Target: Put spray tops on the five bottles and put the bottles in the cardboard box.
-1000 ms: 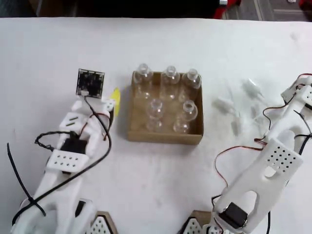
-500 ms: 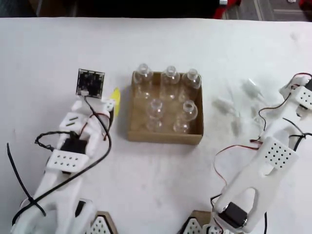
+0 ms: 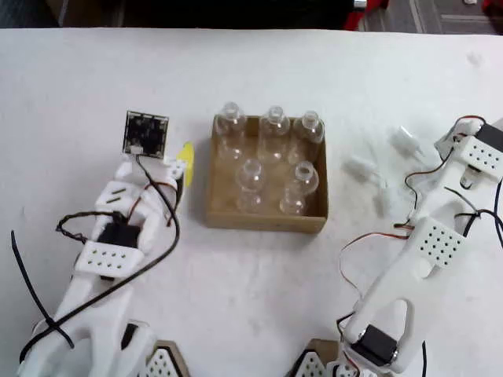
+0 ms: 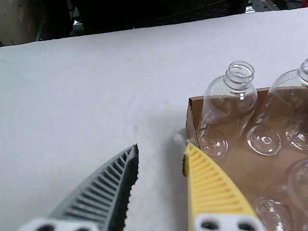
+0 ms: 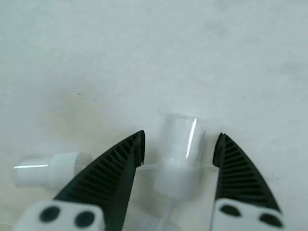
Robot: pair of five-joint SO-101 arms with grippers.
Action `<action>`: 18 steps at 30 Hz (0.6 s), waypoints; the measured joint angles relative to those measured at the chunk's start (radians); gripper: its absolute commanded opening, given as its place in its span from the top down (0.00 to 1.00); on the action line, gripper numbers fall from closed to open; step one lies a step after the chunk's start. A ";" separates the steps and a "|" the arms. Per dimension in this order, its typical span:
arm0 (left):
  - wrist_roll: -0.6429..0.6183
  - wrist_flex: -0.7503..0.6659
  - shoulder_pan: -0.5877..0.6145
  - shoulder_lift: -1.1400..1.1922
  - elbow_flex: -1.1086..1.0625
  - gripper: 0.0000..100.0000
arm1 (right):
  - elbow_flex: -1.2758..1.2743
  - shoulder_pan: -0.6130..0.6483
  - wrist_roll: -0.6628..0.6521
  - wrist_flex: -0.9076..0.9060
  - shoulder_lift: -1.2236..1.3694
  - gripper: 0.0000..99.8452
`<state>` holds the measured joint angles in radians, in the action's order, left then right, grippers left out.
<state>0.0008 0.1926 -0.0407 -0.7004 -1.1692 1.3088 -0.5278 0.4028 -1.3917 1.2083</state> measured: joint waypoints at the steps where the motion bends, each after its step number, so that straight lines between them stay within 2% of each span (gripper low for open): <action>1: 0.000 0.000 0.000 0.000 0.000 0.85 | 0.000 0.000 0.000 0.000 0.000 0.79; 7: 0.003 0.000 0.000 0.000 0.000 0.85 | 0.000 -0.002 0.000 0.000 0.000 0.80; 14: 0.003 0.000 0.000 0.000 0.000 0.85 | 0.000 -0.011 0.000 0.012 0.000 0.98; 18: 0.003 0.000 0.000 0.000 0.000 0.85 | 0.000 -0.006 0.000 0.012 0.000 0.97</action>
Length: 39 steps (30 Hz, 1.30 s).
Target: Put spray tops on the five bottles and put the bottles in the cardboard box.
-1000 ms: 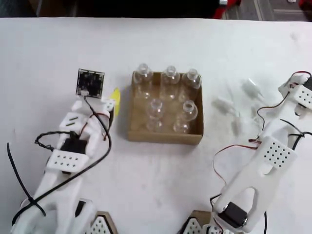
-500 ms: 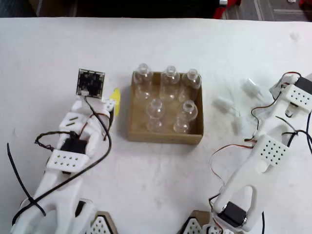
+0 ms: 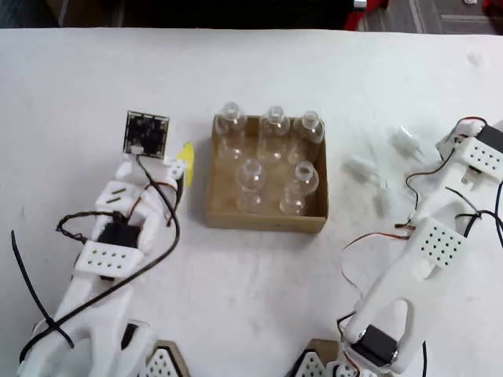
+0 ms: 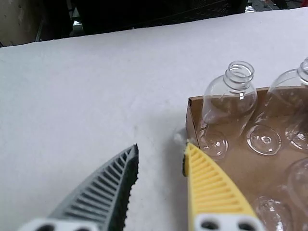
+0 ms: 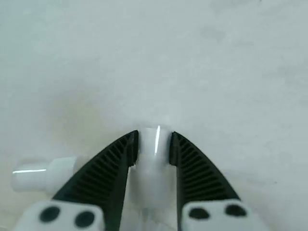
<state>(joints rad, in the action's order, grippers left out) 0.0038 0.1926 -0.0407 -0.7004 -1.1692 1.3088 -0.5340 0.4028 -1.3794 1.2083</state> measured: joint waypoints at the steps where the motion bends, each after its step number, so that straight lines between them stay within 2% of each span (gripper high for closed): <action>1: 0.000 0.000 0.000 0.000 0.000 0.85 | 0.000 -0.002 0.000 0.000 0.000 0.97; 5: 0.000 0.000 0.000 0.000 0.000 0.85 | 0.023 -0.026 0.000 -0.031 0.002 0.97; 11: 0.000 0.000 0.000 0.000 0.000 0.85 | 0.207 -0.055 0.000 -0.190 -0.048 0.97; 16: 0.000 0.002 0.000 0.000 0.000 0.85 | 0.270 -0.063 0.000 -0.298 -0.181 0.97; 20: -0.018 0.084 0.000 -0.008 0.000 0.85 | 0.270 -0.063 -0.041 -0.311 -0.321 0.97; 24: -0.021 0.183 0.000 -0.098 0.000 0.85 | 0.272 -0.063 -0.129 -0.315 -0.473 0.97; 27: -0.021 0.199 0.000 -0.186 -0.012 0.85 | 0.272 -0.063 -0.160 -0.315 -0.600 0.97; 31: -0.025 0.203 0.000 -0.313 -0.055 0.84 | 0.272 -0.060 -0.164 -0.318 -0.756 0.97; 34: -0.025 0.226 -0.002 -0.407 -0.080 0.78 | 0.272 -0.040 -0.164 -0.319 -0.855 0.97; 39: -0.031 0.350 0.000 -0.582 -0.080 0.75 | 0.273 0.008 -0.178 -0.321 -1.003 0.97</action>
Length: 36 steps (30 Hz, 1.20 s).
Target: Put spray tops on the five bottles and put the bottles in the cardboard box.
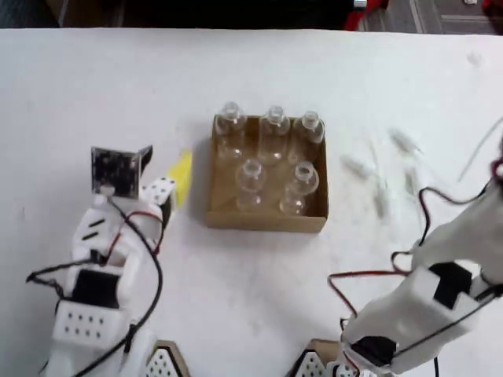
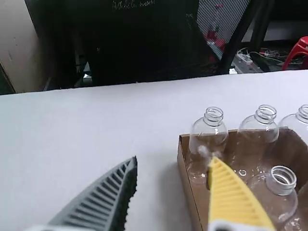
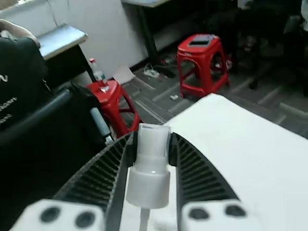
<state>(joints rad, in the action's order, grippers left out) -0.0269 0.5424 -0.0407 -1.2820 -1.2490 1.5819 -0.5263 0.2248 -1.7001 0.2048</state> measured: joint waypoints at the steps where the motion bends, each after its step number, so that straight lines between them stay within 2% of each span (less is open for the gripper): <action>1: 0.000 0.025 -0.002 -0.038 0.000 0.75 | 0.000 0.014 -0.015 0.000 -0.032 0.97; 7: 0.000 0.147 -0.003 -0.253 0.000 0.75 | -0.095 0.189 -0.089 0.000 -0.299 0.97; 15: 0.000 0.262 -0.077 -0.442 0.000 0.74 | -0.591 0.529 -0.095 0.012 -0.690 0.98; 20: 0.000 0.348 -0.164 -0.532 0.000 0.64 | -0.870 0.658 -0.095 0.157 -0.806 0.98; 28: 0.000 0.549 -0.261 -0.549 0.127 0.64 | -1.307 0.790 -0.095 0.471 -0.855 0.98; 36: 0.000 0.565 -0.347 -0.549 0.146 0.63 | -1.743 0.858 -0.095 0.773 -0.855 0.98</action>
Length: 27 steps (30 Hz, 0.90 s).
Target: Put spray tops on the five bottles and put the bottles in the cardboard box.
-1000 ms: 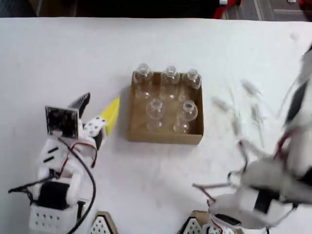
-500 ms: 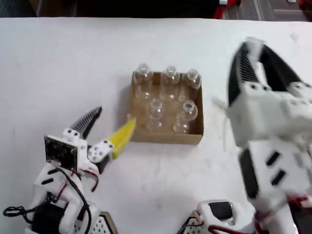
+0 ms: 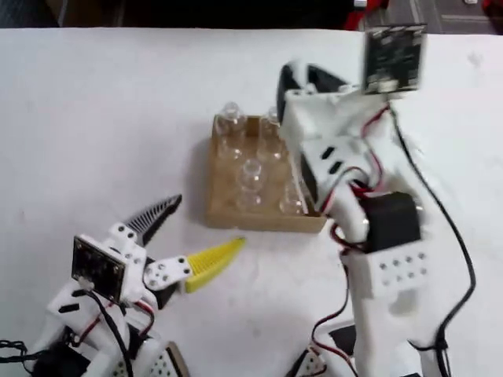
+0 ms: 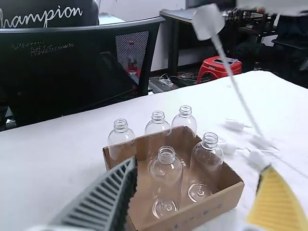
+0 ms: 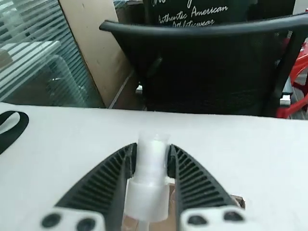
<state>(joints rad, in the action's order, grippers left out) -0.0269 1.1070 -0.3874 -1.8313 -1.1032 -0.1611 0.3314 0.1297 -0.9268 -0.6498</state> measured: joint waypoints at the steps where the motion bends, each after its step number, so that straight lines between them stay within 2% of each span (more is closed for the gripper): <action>1: 0.000 0.000 -0.005 0.000 0.000 0.63 | -0.043 0.011 0.000 0.032 0.000 0.98; 6: -0.003 -0.015 -0.008 -0.002 -0.017 0.64 | -0.189 0.110 0.000 0.132 0.003 0.98; 12: -0.003 -0.178 -0.008 0.002 -0.169 0.64 | -0.192 0.221 0.000 0.058 -0.043 0.98; 27: -0.058 -0.273 0.091 0.002 -0.229 0.64 | -0.192 0.296 0.000 -0.086 -0.233 0.98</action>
<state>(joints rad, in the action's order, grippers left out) -0.0852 0.8339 -0.2969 -1.8297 -1.3318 -0.3529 0.6276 0.1297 -1.0127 -0.8830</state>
